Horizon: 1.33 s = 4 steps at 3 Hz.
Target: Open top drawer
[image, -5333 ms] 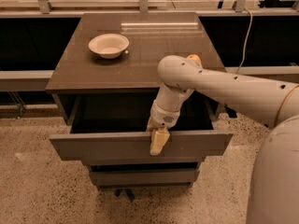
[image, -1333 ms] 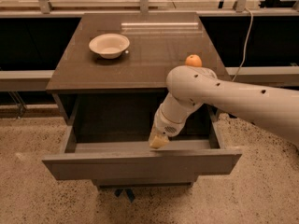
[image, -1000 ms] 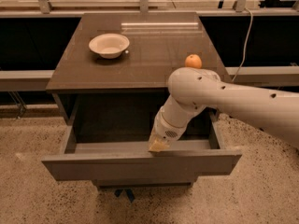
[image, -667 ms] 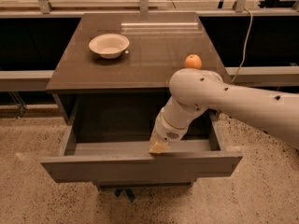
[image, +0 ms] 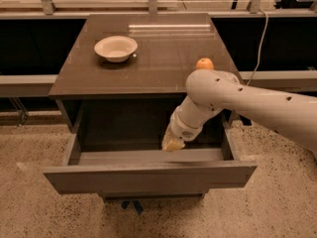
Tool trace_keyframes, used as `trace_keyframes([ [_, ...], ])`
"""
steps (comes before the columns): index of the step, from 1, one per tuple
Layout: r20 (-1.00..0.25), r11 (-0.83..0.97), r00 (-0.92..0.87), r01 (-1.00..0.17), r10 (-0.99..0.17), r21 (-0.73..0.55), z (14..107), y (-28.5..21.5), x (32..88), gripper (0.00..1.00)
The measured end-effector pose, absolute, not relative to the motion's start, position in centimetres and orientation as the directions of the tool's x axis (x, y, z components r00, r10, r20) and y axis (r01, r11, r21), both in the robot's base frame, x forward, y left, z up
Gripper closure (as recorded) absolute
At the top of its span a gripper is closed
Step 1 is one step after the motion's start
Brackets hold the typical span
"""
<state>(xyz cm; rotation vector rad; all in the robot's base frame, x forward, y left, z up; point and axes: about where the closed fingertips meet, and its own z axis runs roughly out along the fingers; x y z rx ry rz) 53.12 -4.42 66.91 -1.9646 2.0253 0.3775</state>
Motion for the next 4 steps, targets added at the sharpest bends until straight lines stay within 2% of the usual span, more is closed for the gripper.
trace_keyframes([
  [2,-0.384,0.029,-0.009,-0.999,-0.923,-0.046,65.1,-4.9,57.7,1.0],
  [4,-0.405,-0.012,0.003,-1.0,-0.914,0.019,62.6,-2.4,56.6,1.0],
])
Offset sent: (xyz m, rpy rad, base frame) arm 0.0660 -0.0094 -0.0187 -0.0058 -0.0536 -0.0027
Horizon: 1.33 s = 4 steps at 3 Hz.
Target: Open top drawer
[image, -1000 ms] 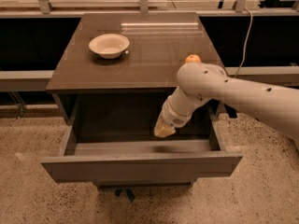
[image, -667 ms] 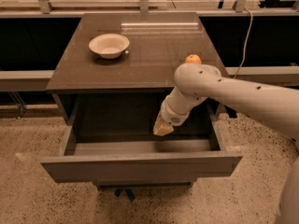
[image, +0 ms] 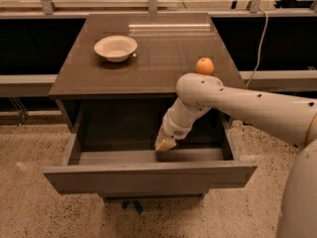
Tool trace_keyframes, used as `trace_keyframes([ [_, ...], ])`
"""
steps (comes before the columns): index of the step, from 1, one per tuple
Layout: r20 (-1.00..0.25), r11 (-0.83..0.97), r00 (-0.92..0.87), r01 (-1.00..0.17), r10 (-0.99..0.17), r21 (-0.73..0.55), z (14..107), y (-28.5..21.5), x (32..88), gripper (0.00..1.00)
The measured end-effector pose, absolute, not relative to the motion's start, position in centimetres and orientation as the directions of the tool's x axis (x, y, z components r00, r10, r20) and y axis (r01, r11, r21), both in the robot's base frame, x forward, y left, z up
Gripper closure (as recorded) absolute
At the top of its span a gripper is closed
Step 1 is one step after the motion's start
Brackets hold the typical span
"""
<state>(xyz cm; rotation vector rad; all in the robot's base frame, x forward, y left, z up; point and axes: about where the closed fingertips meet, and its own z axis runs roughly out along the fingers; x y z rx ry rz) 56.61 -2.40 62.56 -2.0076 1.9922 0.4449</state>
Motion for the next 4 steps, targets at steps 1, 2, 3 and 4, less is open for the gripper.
trace_keyframes([
  [1,-0.449,-0.052,0.011,-0.996,-0.894,0.079,62.5,0.2,53.1,1.0],
  [2,-0.478,-0.087,0.005,-0.985,-0.879,0.151,63.2,1.8,48.8,1.0],
  [3,-0.478,-0.087,0.005,-0.985,-0.879,0.151,63.2,1.8,48.8,1.0],
  [4,-0.465,-0.063,-0.017,-0.986,-0.885,0.156,63.7,0.8,48.1,1.0],
])
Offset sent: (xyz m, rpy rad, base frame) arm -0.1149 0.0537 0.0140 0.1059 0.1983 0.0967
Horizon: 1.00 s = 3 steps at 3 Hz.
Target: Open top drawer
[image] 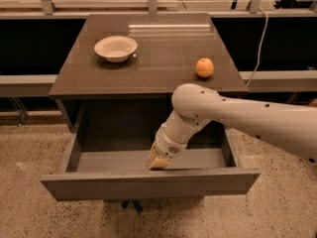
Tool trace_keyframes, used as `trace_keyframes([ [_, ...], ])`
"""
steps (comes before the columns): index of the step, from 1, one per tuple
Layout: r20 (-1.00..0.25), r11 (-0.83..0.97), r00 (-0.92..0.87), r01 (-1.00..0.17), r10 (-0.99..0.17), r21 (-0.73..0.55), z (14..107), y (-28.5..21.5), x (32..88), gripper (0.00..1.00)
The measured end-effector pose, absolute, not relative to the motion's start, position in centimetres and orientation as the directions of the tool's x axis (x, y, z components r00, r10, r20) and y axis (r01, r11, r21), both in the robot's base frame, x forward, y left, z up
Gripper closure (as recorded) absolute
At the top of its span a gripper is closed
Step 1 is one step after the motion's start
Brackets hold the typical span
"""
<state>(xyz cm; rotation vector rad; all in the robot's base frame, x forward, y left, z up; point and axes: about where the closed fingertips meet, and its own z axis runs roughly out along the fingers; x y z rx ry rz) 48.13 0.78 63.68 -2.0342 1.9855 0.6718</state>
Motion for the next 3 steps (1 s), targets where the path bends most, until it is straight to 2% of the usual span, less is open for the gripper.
trace_keyframes([
  [2,-0.412,0.009,-0.041,-0.997,-0.91,0.079,64.7,-2.7,50.8,1.0],
  [3,-0.461,0.056,-0.059,-0.998,-0.886,0.021,66.1,-4.2,52.3,1.0],
])
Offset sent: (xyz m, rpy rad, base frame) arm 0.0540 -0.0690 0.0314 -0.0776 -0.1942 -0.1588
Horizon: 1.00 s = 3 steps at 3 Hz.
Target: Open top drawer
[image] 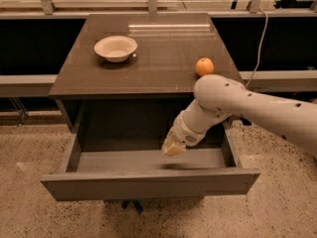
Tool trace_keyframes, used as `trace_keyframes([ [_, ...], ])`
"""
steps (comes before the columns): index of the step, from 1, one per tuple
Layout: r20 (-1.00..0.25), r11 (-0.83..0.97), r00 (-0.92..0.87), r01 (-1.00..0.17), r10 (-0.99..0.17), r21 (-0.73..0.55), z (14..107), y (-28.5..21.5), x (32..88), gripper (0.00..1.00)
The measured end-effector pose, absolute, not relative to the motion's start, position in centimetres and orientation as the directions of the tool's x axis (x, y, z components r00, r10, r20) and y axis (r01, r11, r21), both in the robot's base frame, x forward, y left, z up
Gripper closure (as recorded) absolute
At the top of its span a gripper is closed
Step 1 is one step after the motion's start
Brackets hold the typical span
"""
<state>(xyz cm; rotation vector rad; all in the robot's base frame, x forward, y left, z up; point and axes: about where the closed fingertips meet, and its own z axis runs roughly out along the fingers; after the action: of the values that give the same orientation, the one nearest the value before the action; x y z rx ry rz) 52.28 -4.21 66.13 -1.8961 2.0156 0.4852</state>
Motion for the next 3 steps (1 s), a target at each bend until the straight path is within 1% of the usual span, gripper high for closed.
trace_keyframes([
  [1,-0.511,0.116,-0.098,-0.993,-0.854,-0.005,67.85,-4.7,53.85,0.75],
  [3,-0.508,0.108,-0.093,-0.994,-0.856,0.0,67.6,-4.45,53.66,0.28],
])
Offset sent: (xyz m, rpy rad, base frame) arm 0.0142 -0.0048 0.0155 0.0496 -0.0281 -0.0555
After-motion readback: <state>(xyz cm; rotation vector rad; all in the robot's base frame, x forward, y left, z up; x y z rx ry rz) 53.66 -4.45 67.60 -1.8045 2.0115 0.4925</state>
